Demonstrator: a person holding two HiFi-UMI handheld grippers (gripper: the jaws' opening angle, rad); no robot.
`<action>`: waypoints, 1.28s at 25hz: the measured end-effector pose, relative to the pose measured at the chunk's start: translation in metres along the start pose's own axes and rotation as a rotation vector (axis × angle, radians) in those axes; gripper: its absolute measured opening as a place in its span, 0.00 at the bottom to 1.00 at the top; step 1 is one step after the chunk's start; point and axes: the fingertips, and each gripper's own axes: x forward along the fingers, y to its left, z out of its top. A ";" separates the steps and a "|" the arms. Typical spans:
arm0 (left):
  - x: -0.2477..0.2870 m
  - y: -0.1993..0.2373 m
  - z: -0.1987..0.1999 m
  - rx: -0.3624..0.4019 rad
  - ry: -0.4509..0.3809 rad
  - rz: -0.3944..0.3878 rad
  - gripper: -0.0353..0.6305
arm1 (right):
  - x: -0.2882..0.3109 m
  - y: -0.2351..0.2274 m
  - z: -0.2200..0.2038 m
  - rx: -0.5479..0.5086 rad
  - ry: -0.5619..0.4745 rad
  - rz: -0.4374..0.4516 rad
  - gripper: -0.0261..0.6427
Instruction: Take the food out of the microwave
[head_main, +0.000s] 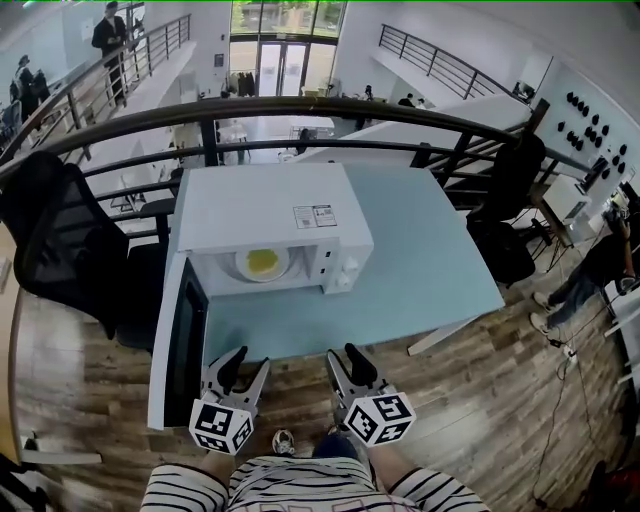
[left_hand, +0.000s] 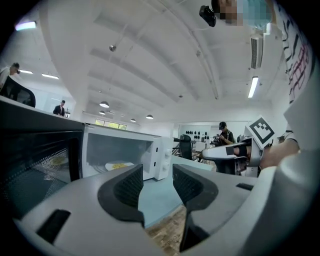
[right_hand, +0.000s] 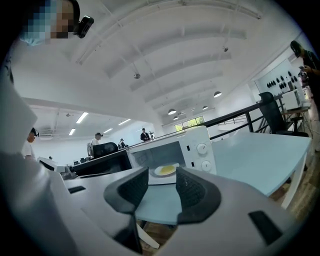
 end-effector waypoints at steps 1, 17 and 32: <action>0.001 0.004 0.000 -0.002 0.001 0.007 0.30 | 0.007 0.001 0.000 0.000 0.003 0.008 0.31; 0.044 0.056 -0.005 -0.059 0.007 0.202 0.30 | 0.111 -0.016 0.009 -0.044 0.094 0.173 0.31; 0.090 0.097 -0.038 -0.076 0.054 0.317 0.30 | 0.185 -0.041 -0.009 -0.032 0.139 0.226 0.31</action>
